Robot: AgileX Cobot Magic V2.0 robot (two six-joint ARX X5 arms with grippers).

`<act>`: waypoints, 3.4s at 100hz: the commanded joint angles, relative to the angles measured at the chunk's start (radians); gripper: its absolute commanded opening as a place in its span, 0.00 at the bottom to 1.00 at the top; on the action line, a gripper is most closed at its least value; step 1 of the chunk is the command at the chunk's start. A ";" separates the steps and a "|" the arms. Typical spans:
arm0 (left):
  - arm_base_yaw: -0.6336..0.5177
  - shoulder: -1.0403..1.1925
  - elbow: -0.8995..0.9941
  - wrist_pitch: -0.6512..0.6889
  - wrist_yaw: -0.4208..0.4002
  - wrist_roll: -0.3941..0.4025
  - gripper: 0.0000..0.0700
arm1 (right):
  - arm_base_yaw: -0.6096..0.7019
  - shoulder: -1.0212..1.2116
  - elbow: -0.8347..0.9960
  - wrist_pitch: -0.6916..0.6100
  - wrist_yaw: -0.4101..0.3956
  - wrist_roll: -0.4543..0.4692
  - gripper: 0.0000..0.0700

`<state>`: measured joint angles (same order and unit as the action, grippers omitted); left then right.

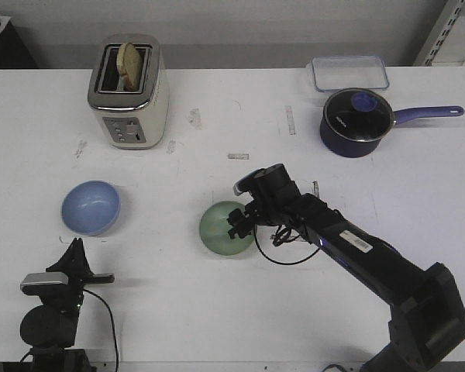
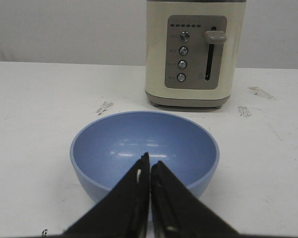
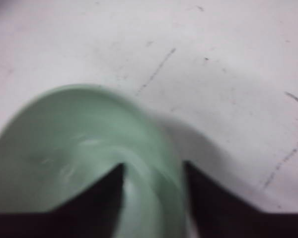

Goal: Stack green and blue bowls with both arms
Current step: 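Open the right gripper and withdraw it back to rest, then reach the left gripper to the light blue bowl and grasp its rim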

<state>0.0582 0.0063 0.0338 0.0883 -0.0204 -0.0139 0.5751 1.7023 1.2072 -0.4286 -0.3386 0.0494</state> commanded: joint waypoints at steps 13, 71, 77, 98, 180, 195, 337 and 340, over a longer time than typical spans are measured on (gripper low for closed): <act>0.000 0.000 -0.018 0.011 0.001 -0.002 0.00 | -0.006 -0.012 0.062 0.000 -0.004 0.000 0.73; 0.000 0.000 -0.018 0.011 0.001 -0.002 0.00 | -0.277 -0.388 0.115 -0.201 0.265 -0.092 0.00; 0.000 0.000 -0.018 0.010 0.001 -0.002 0.00 | -0.304 -0.432 0.070 -0.203 0.277 -0.093 0.00; 0.000 0.000 -0.018 0.008 0.001 -0.002 0.00 | -0.373 -0.655 -0.224 -0.058 0.293 -0.096 0.00; 0.001 0.093 0.337 -0.037 -0.018 0.012 0.00 | -0.424 -1.361 -0.744 0.040 0.287 -0.126 0.00; 0.002 0.293 0.600 -0.127 -0.061 0.065 0.00 | -0.424 -1.354 -0.744 0.047 0.287 -0.126 0.00; 0.252 1.492 0.993 -0.553 0.084 -0.059 0.23 | -0.424 -1.354 -0.744 0.047 0.286 -0.126 0.00; 0.252 1.492 0.993 -0.550 0.084 -0.059 0.15 | -0.424 -1.354 -0.744 0.047 0.287 -0.126 0.00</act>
<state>0.3058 1.4860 1.0119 -0.4698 0.0589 -0.0471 0.1497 0.3428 0.4644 -0.3969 -0.0513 -0.0738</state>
